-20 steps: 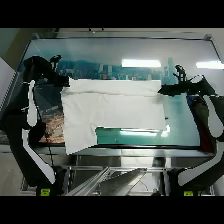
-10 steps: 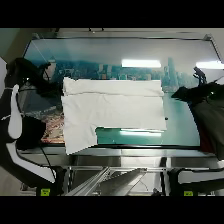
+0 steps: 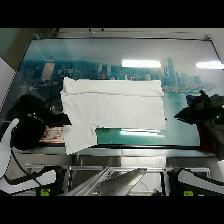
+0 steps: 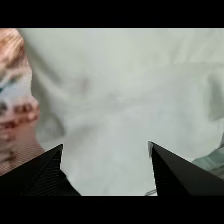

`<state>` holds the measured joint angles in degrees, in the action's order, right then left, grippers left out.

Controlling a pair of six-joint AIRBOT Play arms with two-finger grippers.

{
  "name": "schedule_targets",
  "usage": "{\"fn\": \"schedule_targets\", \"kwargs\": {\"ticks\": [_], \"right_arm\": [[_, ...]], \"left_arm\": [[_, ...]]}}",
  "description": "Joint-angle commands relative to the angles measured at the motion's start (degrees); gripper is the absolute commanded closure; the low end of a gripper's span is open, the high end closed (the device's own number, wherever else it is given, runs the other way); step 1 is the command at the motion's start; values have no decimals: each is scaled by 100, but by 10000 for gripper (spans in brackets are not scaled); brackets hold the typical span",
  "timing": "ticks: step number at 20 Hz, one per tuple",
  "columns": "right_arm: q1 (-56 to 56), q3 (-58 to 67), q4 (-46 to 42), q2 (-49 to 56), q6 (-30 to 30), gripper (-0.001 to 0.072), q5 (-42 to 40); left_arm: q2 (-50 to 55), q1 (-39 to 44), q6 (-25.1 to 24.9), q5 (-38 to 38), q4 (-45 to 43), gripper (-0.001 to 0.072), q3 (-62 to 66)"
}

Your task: Fold the shirts.

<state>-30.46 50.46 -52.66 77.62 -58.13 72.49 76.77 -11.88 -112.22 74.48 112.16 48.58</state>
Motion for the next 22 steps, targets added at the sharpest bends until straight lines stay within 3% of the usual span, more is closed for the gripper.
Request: {"fn": "schedule_targets", "kwargs": {"ticks": [1, 8, 10, 17, 18, 19, 20, 22], "right_arm": [[-61, -214, -9, -81, 48, 346, 24], [-57, -214, -2, 7, 240, 346, -57], [-48, -216, 122, 122, 240, 346, -48], [-37, -216, 186, 168, 245, 345, -2], [-37, -216, 184, 168, 245, 346, -2], [-39, -216, 184, 168, 249, 346, -2], [-37, -216, 181, 168, 269, 346, 0], [-37, -219, 11, 170, 256, 345, -7]], "left_arm": [[-33, -127, -391, -470, 149, 108, -367], [48, -1056, -999, -302, 391, 108, 192], [227, -1102, -1471, -254, 870, 108, 195], [1045, -898, -2039, -234, 1506, 109, 199], [1110, -822, -2039, -260, 1491, 247, 199], [1163, -791, -2052, -280, 1488, 528, 214], [1213, -791, -2085, -289, 1504, 667, 260], [1246, -831, -1993, -280, 1504, 667, 433]]}}
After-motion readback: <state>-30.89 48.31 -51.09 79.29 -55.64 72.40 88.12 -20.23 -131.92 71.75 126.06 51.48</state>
